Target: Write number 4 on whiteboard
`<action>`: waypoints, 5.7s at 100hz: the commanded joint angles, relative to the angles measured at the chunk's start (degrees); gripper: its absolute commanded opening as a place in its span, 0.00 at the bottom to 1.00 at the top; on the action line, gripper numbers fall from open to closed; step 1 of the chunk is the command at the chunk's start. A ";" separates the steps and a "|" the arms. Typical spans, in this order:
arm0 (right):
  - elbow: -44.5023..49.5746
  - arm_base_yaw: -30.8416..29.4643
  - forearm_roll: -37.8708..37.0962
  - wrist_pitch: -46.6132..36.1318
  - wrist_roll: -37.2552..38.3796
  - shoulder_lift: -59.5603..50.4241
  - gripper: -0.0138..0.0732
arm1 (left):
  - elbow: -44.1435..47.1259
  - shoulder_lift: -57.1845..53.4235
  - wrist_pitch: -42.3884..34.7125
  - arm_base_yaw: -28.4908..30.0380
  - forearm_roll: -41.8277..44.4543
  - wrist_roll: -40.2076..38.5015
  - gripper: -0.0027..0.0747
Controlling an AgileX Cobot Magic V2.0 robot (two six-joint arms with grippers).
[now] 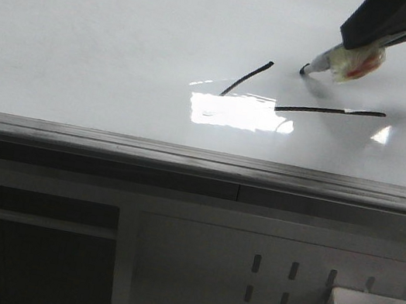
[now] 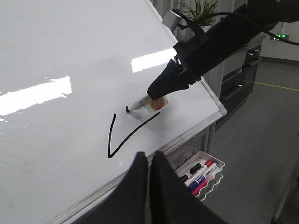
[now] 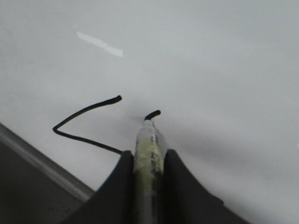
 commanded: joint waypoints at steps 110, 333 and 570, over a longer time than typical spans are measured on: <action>6.25 24.83 3.16 5.48 -17.12 -24.75 0.08 | -22.06 26.97 24.06 0.15 4.05 9.47 0.56; 12.21 37.03 0.23 -17.13 -22.73 -24.58 0.68 | -38.05 51.04 33.84 -5.70 10.17 16.39 0.01; 12.16 22.35 -0.09 -0.47 -13.75 -41.65 0.09 | -28.12 70.28 -33.15 1.30 -41.80 19.46 0.01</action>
